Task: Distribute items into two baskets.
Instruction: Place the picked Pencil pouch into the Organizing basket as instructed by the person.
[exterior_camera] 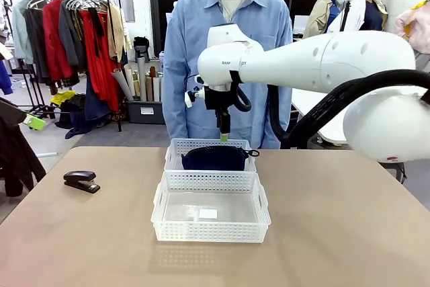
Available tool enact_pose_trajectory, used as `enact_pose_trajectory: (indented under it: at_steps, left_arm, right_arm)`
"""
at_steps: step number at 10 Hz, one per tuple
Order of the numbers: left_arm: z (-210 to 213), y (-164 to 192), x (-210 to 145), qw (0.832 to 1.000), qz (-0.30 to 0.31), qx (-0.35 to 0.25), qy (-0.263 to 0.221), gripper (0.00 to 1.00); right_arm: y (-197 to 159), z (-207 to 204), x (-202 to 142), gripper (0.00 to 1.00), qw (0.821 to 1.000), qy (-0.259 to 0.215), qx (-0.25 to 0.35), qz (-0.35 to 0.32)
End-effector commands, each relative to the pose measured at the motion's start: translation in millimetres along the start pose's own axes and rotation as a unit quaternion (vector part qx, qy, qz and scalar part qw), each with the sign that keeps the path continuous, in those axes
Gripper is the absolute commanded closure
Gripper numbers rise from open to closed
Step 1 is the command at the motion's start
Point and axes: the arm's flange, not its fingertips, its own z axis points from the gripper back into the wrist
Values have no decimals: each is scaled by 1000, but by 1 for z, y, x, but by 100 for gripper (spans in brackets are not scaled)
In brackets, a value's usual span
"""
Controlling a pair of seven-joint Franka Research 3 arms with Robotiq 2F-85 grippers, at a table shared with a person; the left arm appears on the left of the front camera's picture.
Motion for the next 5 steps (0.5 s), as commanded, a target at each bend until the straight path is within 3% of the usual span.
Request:
enact_pose_trajectory:
  at_steps: [1,2,3,5]
  left_arm:
    - [1,1,0,1000,-6,-4,-10,0]
    - [1,1,0,1000,-6,-4,-10,0]
    - [1,1,0,1000,-6,-4,-10,0]
    - [1,1,0,1000,-6,-4,-10,0]
  right_arm:
    - [24,1,-19,0,999,-38,20,-8]
    - [25,5,-23,0,998,-47,33,-25]
    - [3,4,-5,0,1000,-11,10,-5]
    - [3,4,-5,0,1000,-11,10,-5]
